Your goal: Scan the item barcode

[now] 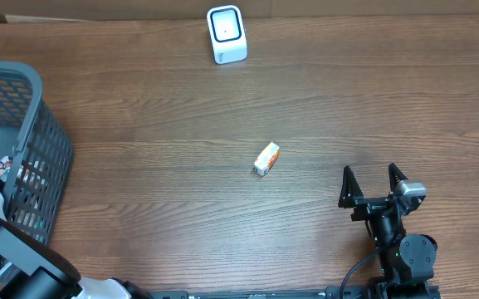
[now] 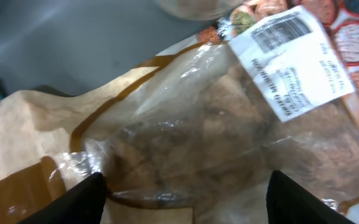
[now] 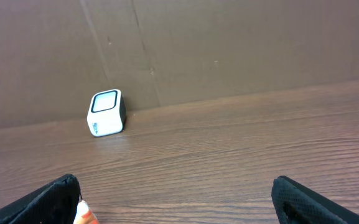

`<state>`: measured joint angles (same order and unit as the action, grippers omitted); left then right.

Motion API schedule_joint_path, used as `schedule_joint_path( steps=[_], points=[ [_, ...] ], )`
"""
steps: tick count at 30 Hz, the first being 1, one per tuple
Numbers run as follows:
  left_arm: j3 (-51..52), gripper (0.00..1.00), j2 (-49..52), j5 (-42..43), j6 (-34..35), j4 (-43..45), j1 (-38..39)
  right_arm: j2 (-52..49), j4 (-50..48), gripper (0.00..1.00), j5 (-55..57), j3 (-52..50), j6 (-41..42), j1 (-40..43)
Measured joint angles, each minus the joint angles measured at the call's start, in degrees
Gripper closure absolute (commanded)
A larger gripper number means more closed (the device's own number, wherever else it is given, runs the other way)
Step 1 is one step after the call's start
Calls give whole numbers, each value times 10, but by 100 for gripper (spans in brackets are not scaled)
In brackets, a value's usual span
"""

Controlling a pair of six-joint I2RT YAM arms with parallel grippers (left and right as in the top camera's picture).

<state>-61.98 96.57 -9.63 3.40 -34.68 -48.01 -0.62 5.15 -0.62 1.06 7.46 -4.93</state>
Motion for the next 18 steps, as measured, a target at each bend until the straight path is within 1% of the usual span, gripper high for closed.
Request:
schedule_joint_path(
  steps=[3, 6, 9, 13, 14, 17, 18],
  points=[
    [-12, 35, 2, 36, -28, -5, 9, 0, 0, 0, 0, 0, 0, 0],
    [-26, 38, 2, 75, -59, -9, 22, 0, 0, 0, 0, 0, 0, 0],
    [-31, 44, 2, 114, -86, -9, 31, 0, 0, 0, 0, 0, 0, 0],
    [-33, 47, 2, 159, -123, -25, 34, 0, 0, 0, 0, 0, 0, 0],
    [-33, 49, 2, 163, -133, -35, 34, 0, 0, 0, 0, 0, 0, 0],
    [-34, 60, 2, 158, -166, -56, 34, 0, 0, 0, 0, 0, 0, 0],
    [-34, 61, 2, 152, -175, -59, 34, 0, 0, 0, 0, 0, 0, 0]
  ],
)
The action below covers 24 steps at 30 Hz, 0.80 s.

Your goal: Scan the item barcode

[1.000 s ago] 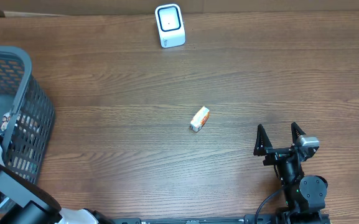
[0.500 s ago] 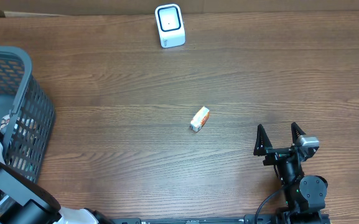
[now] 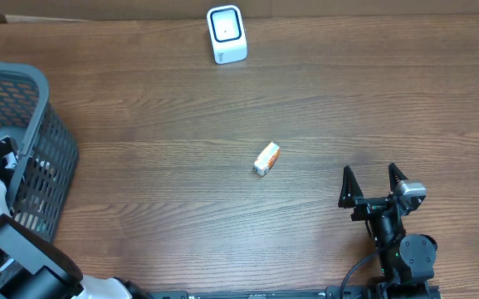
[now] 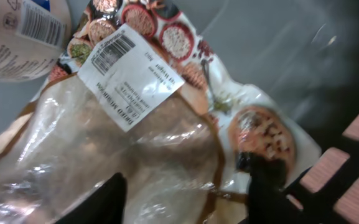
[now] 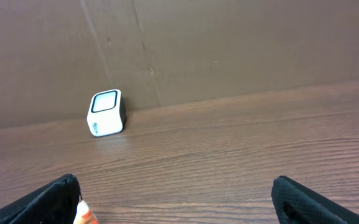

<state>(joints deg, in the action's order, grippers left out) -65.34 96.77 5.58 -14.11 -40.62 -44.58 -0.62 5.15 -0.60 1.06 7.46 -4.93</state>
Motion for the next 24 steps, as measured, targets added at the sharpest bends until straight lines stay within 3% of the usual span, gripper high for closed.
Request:
schedule_joint_path(
  steps=[4, 13, 20, 24],
  points=[
    [0, 46, 1, -23, -17, -7, 0, 0, 0, 0, 0, 0, 0, 0],
    [-3, 35, 46, -59, -28, -14, 1, 0, 0, 0, 0, 0, 0, 0],
    [-9, 38, 63, -62, -25, -7, 1, 0, 0, 0, 0, 0, 0, 0],
    [-9, 61, 65, -58, -15, 2, 2, 0, 0, 0, 0, 0, 0, 0]
  ],
)
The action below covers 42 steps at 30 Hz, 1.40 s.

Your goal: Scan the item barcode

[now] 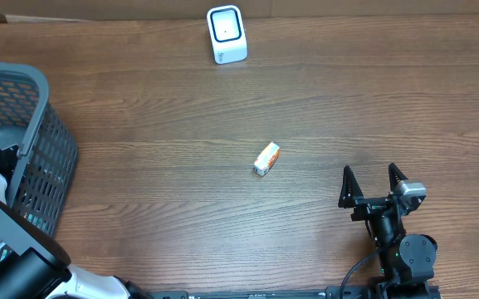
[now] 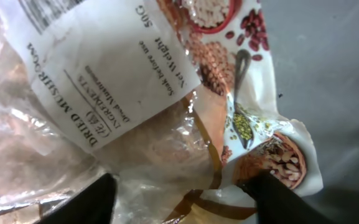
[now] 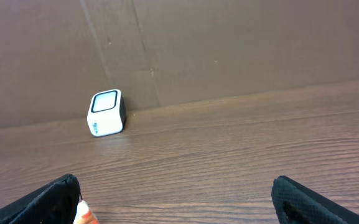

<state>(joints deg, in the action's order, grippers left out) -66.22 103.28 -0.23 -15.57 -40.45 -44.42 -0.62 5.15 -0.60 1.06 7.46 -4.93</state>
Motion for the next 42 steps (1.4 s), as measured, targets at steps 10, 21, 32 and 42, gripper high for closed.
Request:
schedule_joint_path(
  steps=[10, 21, 32, 42],
  points=[
    [0, 96, 2, 2, 22, 6, 1, 0, 0, 0, 0, 0, 0, 0],
    [-72, 42, 21, 2, 136, -101, 1, 0, 0, 0, 0, 0, 0, 0],
    [-158, 11, 22, -3, 186, -118, 1, 0, 0, 0, 0, 0, 0, 0],
    [-123, 8, 68, -14, 186, -59, 1, 0, 0, 0, 0, 0, 0, 0]
  ],
)
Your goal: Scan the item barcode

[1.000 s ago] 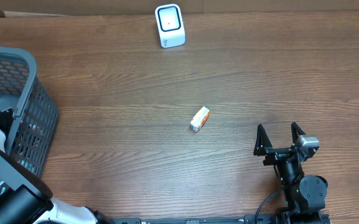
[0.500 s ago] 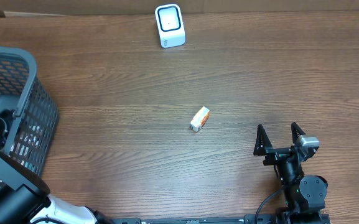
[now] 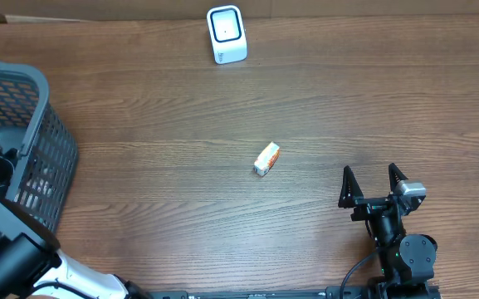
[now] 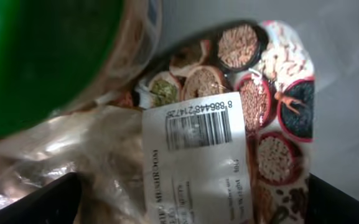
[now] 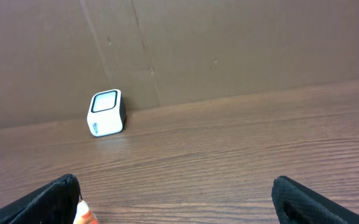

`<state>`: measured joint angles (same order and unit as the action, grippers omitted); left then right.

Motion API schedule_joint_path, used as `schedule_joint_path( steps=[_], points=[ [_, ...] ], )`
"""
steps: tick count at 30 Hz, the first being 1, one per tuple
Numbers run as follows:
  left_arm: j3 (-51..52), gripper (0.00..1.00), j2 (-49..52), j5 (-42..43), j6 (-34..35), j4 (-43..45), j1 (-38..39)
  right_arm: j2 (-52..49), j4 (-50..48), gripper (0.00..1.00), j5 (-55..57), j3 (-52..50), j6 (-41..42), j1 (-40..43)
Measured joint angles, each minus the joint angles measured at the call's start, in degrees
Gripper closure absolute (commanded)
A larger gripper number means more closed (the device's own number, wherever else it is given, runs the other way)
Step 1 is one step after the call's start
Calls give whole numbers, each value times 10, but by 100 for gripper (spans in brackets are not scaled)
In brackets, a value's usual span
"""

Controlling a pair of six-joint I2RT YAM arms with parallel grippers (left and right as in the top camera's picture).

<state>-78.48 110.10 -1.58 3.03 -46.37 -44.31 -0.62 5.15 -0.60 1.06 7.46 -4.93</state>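
My left gripper [image 4: 191,202] is down inside the grey mesh basket [image 3: 41,106], open, with its dark fingers [image 4: 48,199] wide apart on either side of a clear bag of dried mushrooms [image 4: 104,143]. The bag's white barcode label [image 4: 198,134] faces the camera. From overhead the left arm reaches into the basket and the gripper itself is hidden. The white scanner [image 3: 226,33] stands at the table's far edge and shows as scanner [image 5: 106,112] in the right wrist view. My right gripper [image 3: 374,181] rests open at the front right, holding nothing.
A small orange-and-white box [image 3: 266,158] lies mid-table; the box [image 5: 84,214] peeks beside the right gripper's left finger. A green round object [image 4: 36,56] lies over the bag in the basket. A brown cardboard wall [image 5: 229,43] backs the table.
The left wrist view has shifted over the bag: the label's text filled it before, now the barcode end and a green object show. The right arm has not moved.
The left gripper stayed open inside the basket throughout, over the mushroom bag. The label sat at the upper right, then the upper left with basket mesh at the right, then close up, and now shows its barcode. The right gripper and the table items stayed put.
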Motion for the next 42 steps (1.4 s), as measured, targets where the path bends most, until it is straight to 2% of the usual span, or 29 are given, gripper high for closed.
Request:
schedule_joint_path(
  steps=[2, 3, 4, 6, 7, 8, 18, 22, 27, 32, 38, 42],
  points=[
    [0, 10, 1, -2, 0, 3, 0, 0, 0, 0, 0, 0, 0, 0],
    [0, 15, 2, -4, 0, 4, 0, 0, 0, 0, 0, 0, 0, 0],
    [0, 24, 4, -7, 0, 5, 0, 0, 0, 0, 0, 0, 0, 0],
    [-2, 54, 7, -16, -3, 6, 1, 0, 0, 0, 0, 0, 0, 0],
    [-3, 62, 8, -20, -2, 7, 1, 0, 0, 0, 0, 0, 0, 0],
    [-3, 66, 9, -21, -2, 8, 0, 0, 0, 0, 0, 0, 0, 0],
    [-13, 71, 8, -16, -2, -3, 1, 0, 0, 0, 0, 0, 0, 0],
    [-21, 76, 9, -14, -2, -26, 1, 0, 0, 0, 0, 0, 0, 0],
    [-63, 87, 23, -7, -1, -99, 1, 0, 0, 0, 0, 0, 0, 0],
    [-136, 89, 47, -2, 8, -191, 1, 0, 0, 0, 0, 0, 0, 0],
    [-268, 96, 48, 5, 22, -283, 1, 0, 0, 0, 0, 0, 0, 0],
    [-326, 96, 48, 6, 29, -339, 1, 0, 0, 0, 0, 0, 0, 0]
  ],
)
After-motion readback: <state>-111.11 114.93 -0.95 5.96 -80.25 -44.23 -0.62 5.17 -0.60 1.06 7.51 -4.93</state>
